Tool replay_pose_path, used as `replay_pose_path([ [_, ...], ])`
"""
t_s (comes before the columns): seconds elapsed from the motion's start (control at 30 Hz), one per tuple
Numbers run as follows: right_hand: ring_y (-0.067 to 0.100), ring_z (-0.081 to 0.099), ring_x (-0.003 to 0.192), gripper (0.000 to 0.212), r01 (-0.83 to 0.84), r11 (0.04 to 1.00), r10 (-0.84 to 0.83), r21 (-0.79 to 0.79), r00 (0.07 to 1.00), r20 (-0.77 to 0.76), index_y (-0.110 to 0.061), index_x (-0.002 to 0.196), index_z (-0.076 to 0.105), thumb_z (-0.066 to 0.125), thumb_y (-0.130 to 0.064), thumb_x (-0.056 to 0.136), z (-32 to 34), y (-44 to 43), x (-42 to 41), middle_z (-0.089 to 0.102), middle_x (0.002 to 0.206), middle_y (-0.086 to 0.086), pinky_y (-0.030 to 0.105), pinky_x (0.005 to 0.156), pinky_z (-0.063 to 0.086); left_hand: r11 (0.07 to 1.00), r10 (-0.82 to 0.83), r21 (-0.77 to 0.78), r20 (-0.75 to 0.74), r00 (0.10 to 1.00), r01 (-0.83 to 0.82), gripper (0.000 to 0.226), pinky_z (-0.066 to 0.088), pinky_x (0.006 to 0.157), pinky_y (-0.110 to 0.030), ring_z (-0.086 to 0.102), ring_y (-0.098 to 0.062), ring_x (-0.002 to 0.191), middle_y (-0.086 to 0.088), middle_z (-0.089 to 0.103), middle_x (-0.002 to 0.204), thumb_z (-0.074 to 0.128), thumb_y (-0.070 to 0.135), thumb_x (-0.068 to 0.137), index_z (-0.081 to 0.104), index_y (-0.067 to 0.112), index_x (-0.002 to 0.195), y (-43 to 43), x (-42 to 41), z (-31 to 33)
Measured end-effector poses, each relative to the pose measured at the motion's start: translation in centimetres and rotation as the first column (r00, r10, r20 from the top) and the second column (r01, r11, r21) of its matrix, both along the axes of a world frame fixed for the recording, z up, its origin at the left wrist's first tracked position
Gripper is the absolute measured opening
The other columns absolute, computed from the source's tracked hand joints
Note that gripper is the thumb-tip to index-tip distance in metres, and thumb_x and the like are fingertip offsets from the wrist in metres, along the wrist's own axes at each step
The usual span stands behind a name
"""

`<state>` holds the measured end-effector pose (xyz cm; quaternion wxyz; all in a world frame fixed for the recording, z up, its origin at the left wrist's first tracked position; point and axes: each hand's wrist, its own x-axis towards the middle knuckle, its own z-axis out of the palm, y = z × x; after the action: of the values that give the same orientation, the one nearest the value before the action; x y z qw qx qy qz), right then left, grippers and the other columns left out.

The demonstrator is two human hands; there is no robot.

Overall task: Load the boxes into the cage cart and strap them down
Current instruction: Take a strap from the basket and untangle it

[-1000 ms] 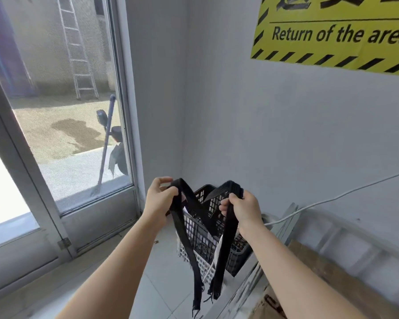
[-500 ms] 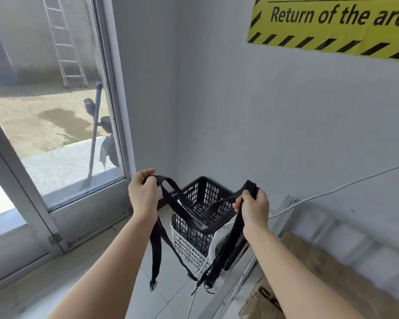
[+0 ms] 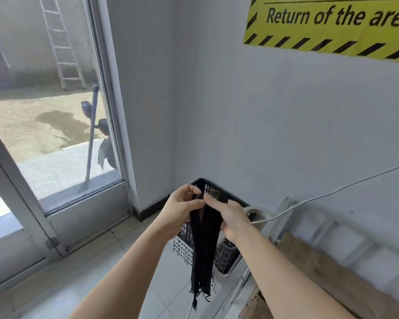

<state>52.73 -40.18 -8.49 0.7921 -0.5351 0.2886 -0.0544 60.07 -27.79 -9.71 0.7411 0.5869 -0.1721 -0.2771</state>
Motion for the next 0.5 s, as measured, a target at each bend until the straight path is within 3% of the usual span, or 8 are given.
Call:
replay_pose_path([
  [0.1, 0.019, 0.065, 0.053, 0.020, 0.043, 0.999, -0.043, -0.029, 0.999, 0.000, 0.003, 0.095, 0.059, 0.066, 0.010, 0.077, -0.3, 0.0, 0.1, 0.064, 0.066, 0.009, 0.026, 0.048, 0.051, 0.995, 0.095, 0.020, -0.051, 0.994, -0.094, 0.021, 0.058, 0.070, -0.043, 0.067, -0.026, 0.064, -0.014, 0.062, 0.080, 0.054, -0.015, 0.087, 0.049, 0.005, 0.091, 0.1, -0.3, -0.2],
  [0.23, 0.014, 0.047, 0.041, 0.021, 0.062, 0.994, -0.066, -0.093, 0.997, -0.042, -0.006, 0.078, 0.053, 0.065, 0.012, 0.075, -0.7, -0.4, 0.2, 0.052, 0.057, 0.006, 0.023, 0.044, 0.039, 0.990, 0.099, 0.112, -0.082, 0.992, -0.090, 0.025, 0.059, 0.058, -0.038, 0.068, -0.026, 0.059, -0.017, 0.061, 0.080, 0.058, -0.016, 0.085, 0.047, 0.006, 0.093, 0.1, -0.4, -0.7],
  [0.3, 0.013, 0.044, 0.039, 0.027, 0.025, 0.989, -0.036, -0.145, 0.996, -0.080, -0.005, 0.081, 0.051, 0.069, 0.014, 0.072, -0.7, -0.5, 0.2, 0.051, 0.053, 0.005, 0.023, 0.042, 0.037, 0.982, 0.088, 0.176, -0.083, 0.993, -0.073, 0.025, 0.060, 0.060, -0.040, 0.068, -0.025, 0.055, -0.018, 0.060, 0.082, 0.060, -0.014, 0.084, 0.047, 0.007, 0.091, 0.0, -0.5, -1.1],
  [0.4, 0.015, 0.041, 0.039, 0.030, -0.005, 0.972, -0.031, -0.237, 0.988, -0.148, -0.006, 0.083, 0.046, 0.060, 0.017, 0.069, -0.7, -0.5, 0.3, 0.046, 0.049, 0.006, 0.023, 0.041, 0.034, 0.970, 0.082, 0.234, -0.081, 0.993, -0.061, 0.025, 0.058, 0.057, -0.037, 0.067, -0.026, 0.055, -0.017, 0.061, 0.076, 0.062, -0.014, 0.082, 0.048, 0.007, 0.084, -0.1, -0.6, -1.7],
  [0.5, 0.018, 0.047, 0.040, 0.031, -0.040, 0.962, -0.003, -0.270, 0.987, -0.158, -0.005, 0.094, 0.049, 0.052, 0.007, 0.065, -0.4, -0.6, 0.4, 0.052, 0.049, 0.009, 0.025, 0.045, 0.041, 0.960, 0.020, 0.279, -0.064, 0.998, -0.001, 0.021, 0.057, 0.058, -0.034, 0.068, -0.024, 0.061, -0.015, 0.065, 0.076, 0.061, -0.013, 0.082, 0.054, 0.007, 0.082, -0.1, -0.8, -2.1],
])
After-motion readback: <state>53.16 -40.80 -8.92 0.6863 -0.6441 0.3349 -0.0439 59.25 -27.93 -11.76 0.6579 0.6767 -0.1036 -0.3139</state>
